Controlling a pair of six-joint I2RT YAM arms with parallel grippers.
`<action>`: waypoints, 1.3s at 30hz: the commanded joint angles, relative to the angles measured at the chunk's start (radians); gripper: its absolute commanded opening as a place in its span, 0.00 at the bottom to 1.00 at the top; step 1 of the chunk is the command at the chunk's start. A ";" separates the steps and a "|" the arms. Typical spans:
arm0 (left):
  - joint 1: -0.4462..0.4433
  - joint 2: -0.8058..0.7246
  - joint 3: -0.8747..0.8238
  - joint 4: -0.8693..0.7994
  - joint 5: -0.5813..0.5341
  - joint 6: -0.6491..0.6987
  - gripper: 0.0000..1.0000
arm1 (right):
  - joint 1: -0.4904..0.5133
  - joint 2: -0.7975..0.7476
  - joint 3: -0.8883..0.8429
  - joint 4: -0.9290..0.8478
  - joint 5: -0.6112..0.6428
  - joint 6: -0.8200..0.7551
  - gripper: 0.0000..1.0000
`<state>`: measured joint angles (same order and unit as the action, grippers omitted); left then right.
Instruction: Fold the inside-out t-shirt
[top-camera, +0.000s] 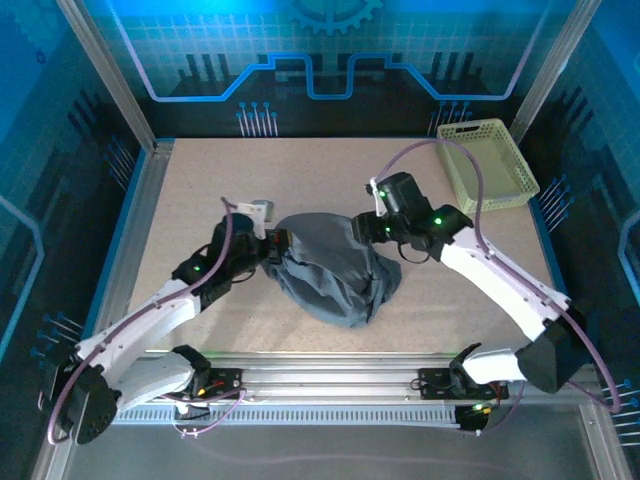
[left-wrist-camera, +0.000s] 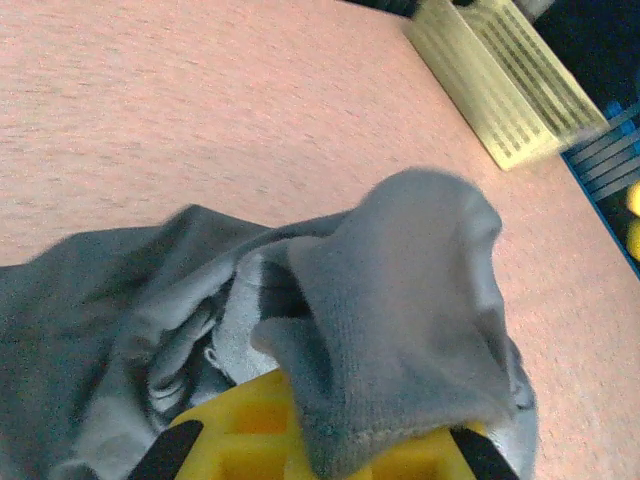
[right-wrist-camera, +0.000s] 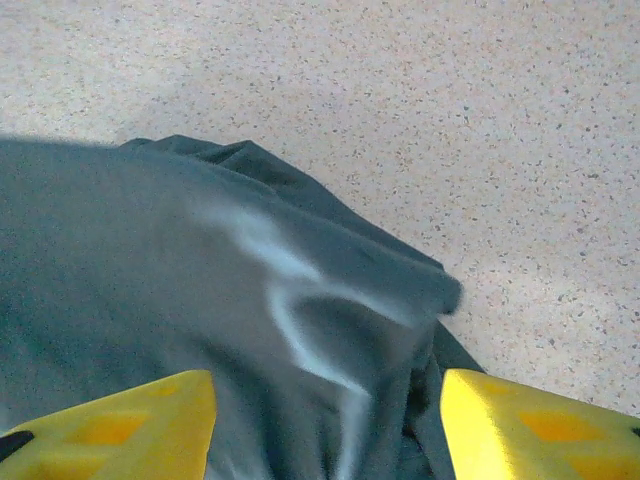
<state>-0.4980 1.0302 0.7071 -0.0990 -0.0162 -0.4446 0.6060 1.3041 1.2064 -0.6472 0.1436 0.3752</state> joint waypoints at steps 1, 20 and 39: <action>0.045 -0.032 -0.037 -0.046 0.082 -0.028 0.00 | 0.017 -0.100 -0.097 0.009 -0.051 -0.025 0.63; 0.123 -0.036 -0.084 -0.053 -0.002 -0.092 0.00 | 0.178 0.094 -0.282 0.027 0.149 0.165 0.47; 0.298 -0.149 0.128 -0.200 -0.007 -0.129 0.00 | 0.074 -0.184 -0.189 0.041 0.099 0.018 0.00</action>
<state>-0.2337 0.9077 0.7456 -0.2855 -0.0357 -0.5385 0.7120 1.2484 0.9638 -0.6277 0.3164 0.4530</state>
